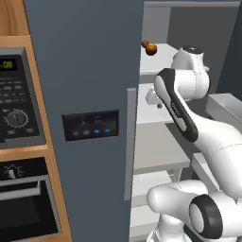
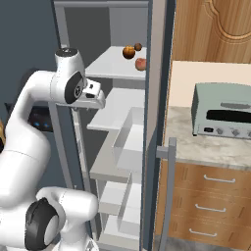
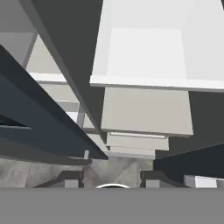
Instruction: Pick the peach and orange from the fridge and place them on the plate next to the blender to make a fruit smoothie.
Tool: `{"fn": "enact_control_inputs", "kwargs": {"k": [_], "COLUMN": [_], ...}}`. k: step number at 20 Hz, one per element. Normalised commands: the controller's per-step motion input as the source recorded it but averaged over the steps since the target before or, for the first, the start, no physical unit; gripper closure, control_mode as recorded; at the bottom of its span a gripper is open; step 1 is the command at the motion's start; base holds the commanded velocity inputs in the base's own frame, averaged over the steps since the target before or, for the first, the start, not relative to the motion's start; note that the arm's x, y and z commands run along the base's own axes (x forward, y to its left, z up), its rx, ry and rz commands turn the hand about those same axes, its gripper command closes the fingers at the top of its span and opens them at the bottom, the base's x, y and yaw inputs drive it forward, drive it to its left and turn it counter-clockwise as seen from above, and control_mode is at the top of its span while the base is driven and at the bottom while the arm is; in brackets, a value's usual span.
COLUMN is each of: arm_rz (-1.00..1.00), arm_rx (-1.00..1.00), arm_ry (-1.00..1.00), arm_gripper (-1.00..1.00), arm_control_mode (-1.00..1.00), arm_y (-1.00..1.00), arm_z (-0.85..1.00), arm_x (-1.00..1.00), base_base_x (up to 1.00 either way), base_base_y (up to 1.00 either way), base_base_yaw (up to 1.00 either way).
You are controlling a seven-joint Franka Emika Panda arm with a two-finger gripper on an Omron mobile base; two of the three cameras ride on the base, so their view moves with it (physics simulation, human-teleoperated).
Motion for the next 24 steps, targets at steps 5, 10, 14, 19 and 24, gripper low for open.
{"fn": "enact_control_inputs", "kwargs": {"k": [5, 10, 14, 19, 24], "arm_rz": [0.00, -0.02, -0.11, -0.14, -0.07], "arm_rx": [0.00, 0.00, 0.00, 0.00, 0.07], "arm_ry": [-0.19, -0.49, -0.40, -0.24, 0.04], "arm_gripper": [-1.00, -1.00, -1.00, -1.00, -1.00], "arm_control_mode": [-1.00, -1.00, -1.00, -1.00, -1.00], "arm_y": [-0.02, -0.23, -0.43, -0.79, -0.64], "arm_z": [0.13, 0.74, 0.96, 0.61, 0.22], "arm_x": [-0.40, -0.61, -0.23, 0.11, 0.64], "base_base_x": [0.00, 0.00, 0.00, 0.00, 0.00], "base_base_y": [0.00, 0.00, 0.00, 0.00, 0.00], "base_base_yaw": [0.00, 0.00, 0.00, 0.00, 0.00]}}
